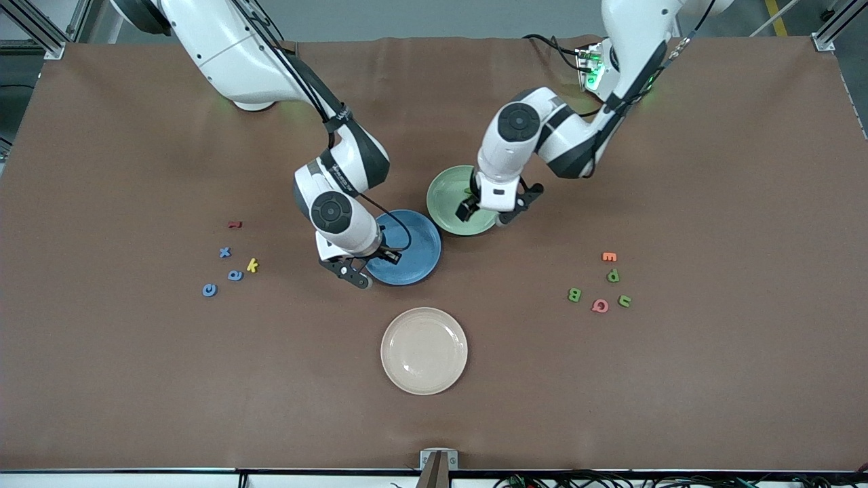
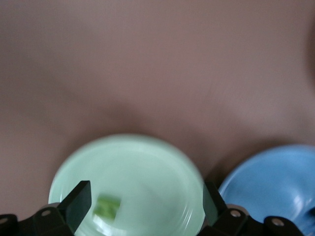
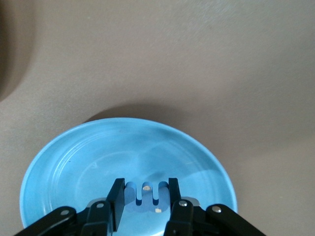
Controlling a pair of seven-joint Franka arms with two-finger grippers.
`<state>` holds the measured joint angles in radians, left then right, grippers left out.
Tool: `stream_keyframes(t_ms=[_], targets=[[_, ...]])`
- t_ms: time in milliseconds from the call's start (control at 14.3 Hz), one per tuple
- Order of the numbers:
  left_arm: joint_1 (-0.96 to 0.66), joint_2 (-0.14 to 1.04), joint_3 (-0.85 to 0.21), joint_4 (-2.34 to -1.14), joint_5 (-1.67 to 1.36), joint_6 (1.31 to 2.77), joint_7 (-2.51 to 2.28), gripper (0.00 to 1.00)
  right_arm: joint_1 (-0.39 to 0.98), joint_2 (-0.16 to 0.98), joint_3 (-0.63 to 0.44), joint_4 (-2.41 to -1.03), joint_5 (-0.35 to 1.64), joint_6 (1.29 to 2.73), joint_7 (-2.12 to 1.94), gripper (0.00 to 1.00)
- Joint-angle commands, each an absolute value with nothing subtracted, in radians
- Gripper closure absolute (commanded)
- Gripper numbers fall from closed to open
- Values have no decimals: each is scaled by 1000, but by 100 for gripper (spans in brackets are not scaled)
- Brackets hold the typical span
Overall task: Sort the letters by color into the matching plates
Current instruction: 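Release both letters onto the plates and return both grippers to the letters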
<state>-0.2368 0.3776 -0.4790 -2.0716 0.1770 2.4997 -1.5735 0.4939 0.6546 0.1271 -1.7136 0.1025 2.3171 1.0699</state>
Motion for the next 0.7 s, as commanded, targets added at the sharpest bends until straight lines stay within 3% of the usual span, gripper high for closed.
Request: stream_keyframes(t_ms=[0,70,140,628], targets=[[-132,382,-471,-2030,251,2494,-1578,0,509,680,118,-1672,104,2306,1095,96],[-92,387,-471,-2011,253,2494,-1578,0,506,680,118,-1667,101,2303,1094,66],[-66,406,-469,-1991,255,2494,-1575,0,508,678,117,-1666,101,2301,1095,1],[-20,495,-338,-1950,344,2494,-1582,2,448,640,110,-1666,101,2177,1081,0]])
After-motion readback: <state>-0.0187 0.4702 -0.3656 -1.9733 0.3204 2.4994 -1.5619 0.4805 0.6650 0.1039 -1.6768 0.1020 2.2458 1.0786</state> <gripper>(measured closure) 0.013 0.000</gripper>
